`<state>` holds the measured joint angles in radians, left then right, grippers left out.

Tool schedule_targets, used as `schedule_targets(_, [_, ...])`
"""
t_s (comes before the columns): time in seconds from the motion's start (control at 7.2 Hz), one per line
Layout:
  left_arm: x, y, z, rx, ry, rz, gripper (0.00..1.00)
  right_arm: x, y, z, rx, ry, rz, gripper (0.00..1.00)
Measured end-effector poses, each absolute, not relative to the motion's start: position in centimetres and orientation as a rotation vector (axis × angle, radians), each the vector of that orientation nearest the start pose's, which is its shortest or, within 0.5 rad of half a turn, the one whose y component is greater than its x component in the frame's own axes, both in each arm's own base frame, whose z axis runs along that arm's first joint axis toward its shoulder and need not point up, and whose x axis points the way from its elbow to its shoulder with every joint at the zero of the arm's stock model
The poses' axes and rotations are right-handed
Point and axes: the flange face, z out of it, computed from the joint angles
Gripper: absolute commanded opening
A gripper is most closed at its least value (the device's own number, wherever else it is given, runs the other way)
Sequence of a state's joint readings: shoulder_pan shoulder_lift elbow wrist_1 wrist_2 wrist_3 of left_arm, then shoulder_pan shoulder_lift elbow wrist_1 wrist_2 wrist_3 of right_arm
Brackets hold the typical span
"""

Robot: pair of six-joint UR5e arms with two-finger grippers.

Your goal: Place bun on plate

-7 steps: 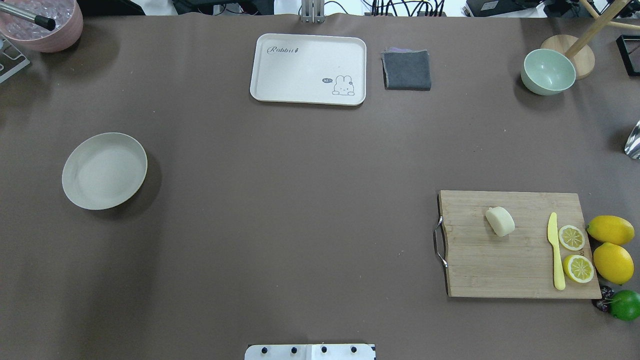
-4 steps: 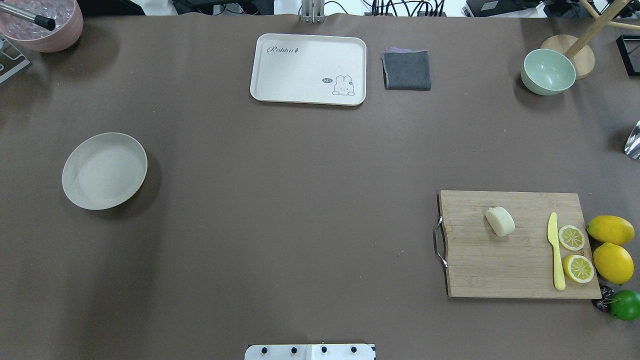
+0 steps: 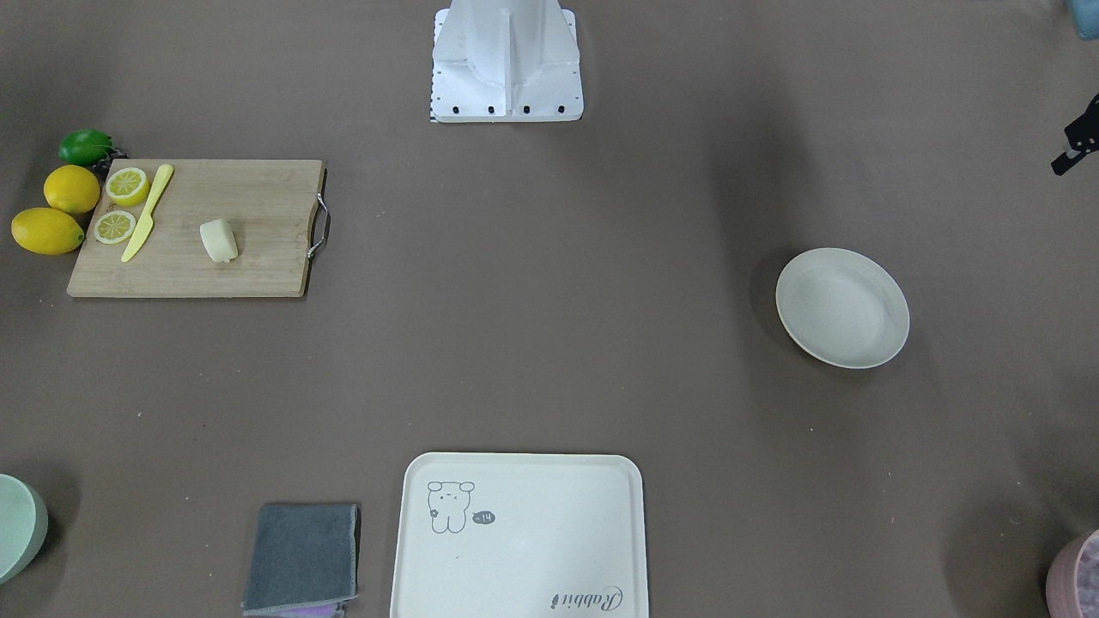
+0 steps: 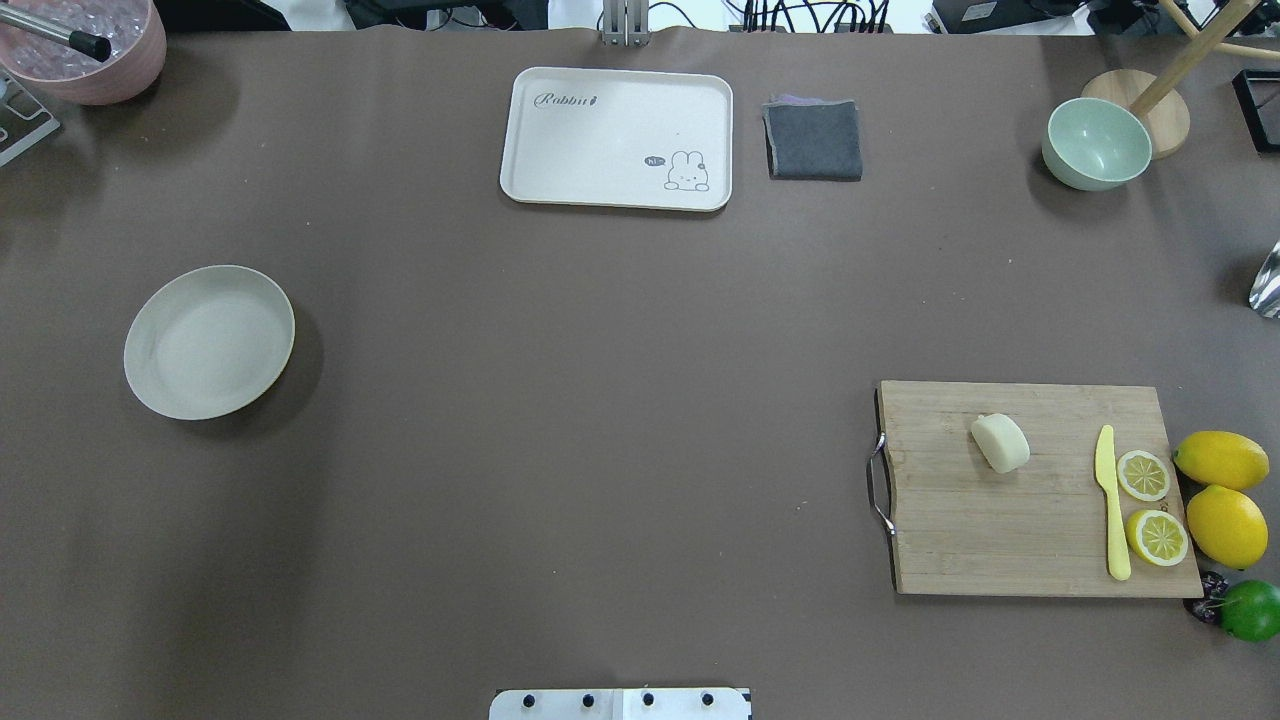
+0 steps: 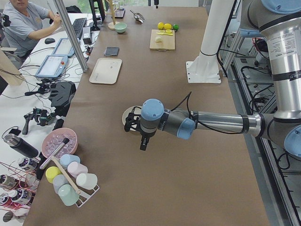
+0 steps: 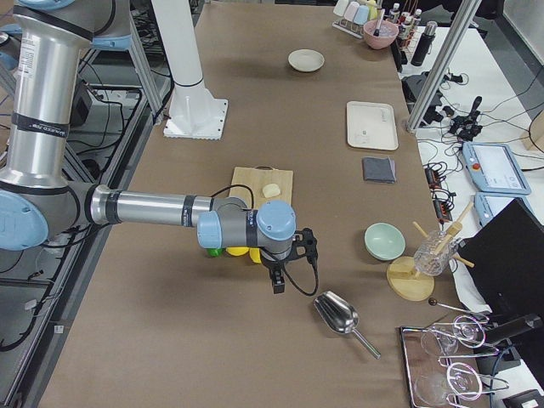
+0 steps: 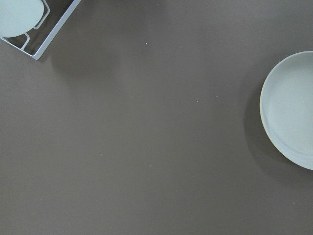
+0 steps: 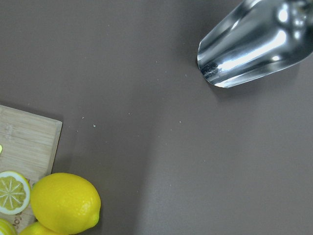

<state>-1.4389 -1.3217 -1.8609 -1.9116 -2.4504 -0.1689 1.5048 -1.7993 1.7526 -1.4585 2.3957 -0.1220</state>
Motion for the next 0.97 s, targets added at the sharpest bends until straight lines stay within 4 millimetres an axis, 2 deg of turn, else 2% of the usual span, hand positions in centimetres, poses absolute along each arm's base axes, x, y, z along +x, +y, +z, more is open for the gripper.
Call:
schedule_targets(0.28, [3.3, -41.7, 57.4, 0.228, 0.926, 0.201, 0.97, 3.1, -40.2, 65.1, 0.089, -0.866, -0.205, 1.00])
schedule_targets(0.69, [6.2, -43.3, 57.4, 0.195, 0.921, 0.194, 0.98, 2.5, -40.1, 64.4, 0.101, -0.951, -0.210, 1.00])
schedule_targets(0.97, [9.0, -45.7, 58.3, 0.150, 0.928, 0.170, 0.98, 1.7, -40.4, 63.7, 0.123, -0.969, -0.231, 1.00])
